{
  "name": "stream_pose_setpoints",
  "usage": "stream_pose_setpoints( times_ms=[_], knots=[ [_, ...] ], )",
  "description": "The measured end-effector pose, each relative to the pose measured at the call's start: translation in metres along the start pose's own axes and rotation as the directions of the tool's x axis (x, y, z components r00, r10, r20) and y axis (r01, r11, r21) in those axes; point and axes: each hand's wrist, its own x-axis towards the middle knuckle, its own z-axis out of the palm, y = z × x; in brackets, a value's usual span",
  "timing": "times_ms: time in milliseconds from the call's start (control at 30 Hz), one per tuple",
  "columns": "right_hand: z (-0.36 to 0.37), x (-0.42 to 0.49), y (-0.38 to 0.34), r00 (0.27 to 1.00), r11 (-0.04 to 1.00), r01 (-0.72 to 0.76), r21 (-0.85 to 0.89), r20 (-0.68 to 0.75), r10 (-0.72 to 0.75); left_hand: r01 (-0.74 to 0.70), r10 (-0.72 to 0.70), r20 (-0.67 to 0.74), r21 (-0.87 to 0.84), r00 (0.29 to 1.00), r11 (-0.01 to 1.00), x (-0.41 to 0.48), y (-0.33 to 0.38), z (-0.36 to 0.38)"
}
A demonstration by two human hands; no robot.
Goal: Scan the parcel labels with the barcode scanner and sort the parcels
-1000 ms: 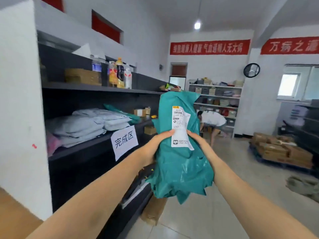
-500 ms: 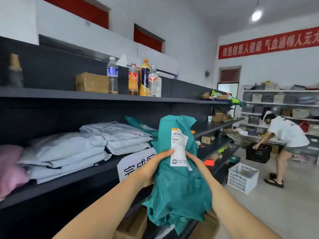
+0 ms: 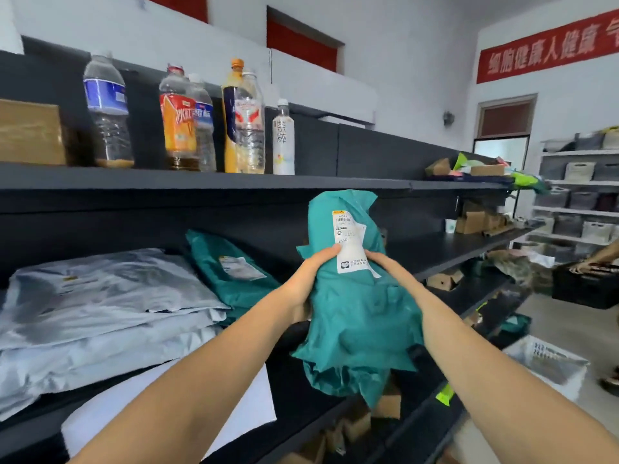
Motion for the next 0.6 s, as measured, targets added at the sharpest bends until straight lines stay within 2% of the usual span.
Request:
stream_pose_setpoints(
  times_ms=[33, 133, 200, 233, 300, 367, 433, 467, 500, 533, 600],
  knots=[
    [-0.006, 0.027, 0.009, 0.998, 0.999, -0.01, 0.034, 0.056, 0.008, 0.0, -0.001, -0.036, -0.013, 0.999, 1.0, 0.021, 0.0, -0.001],
    [-0.018, 0.094, 0.019, 0.987, 0.999, 0.012, -0.036, 0.159, -0.006, 0.016, -0.023, -0.134, -0.051, 0.991, 0.999, 0.072, 0.002, -0.005],
    [-0.017, 0.13, 0.025, 0.978, 0.979, 0.132, -0.155, 0.182, -0.103, 0.028, -0.044, -0.197, -0.084, 0.979, 0.996, 0.102, 0.008, -0.012],
    [-0.016, 0.15, 0.031, 0.952, 0.973, 0.182, -0.14, 0.271, -0.139, 0.02, -0.04, -0.235, -0.087, 0.971, 0.996, 0.115, 0.011, -0.018],
    [0.001, 0.185, 0.022, 0.93, 0.988, 0.13, -0.081, 0.357, -0.093, -0.019, -0.004, -0.305, -0.072, 0.952, 0.997, 0.138, 0.019, -0.03],
    [0.014, 0.213, 0.018, 0.927, 0.999, -0.047, 0.021, 0.372, 0.035, -0.031, 0.007, -0.353, -0.062, 0.935, 0.998, 0.156, 0.026, -0.044],
    [0.029, 0.236, 0.02, 0.88, 0.96, -0.251, 0.126, 0.442, 0.173, -0.019, 0.006, -0.4, -0.029, 0.917, 0.999, 0.169, 0.034, -0.062],
    [0.038, 0.244, 0.026, 0.877, 0.982, -0.157, 0.102, 0.472, 0.091, -0.007, 0.005, -0.412, -0.003, 0.911, 1.0, 0.175, 0.037, -0.073],
    [0.046, 0.251, 0.03, 0.866, 0.986, -0.138, 0.094, 0.495, 0.074, 0.017, -0.006, -0.43, 0.022, 0.903, 1.0, 0.18, 0.04, -0.082],
    [0.054, 0.262, 0.034, 0.887, 0.998, -0.054, 0.029, 0.461, 0.035, 0.044, -0.025, -0.437, 0.033, 0.899, 0.999, 0.184, 0.043, -0.093],
    [0.074, 0.28, 0.038, 0.837, 0.98, -0.157, 0.124, 0.543, 0.066, 0.099, -0.071, -0.475, 0.034, 0.877, 0.995, 0.193, 0.045, -0.113]
  ],
)
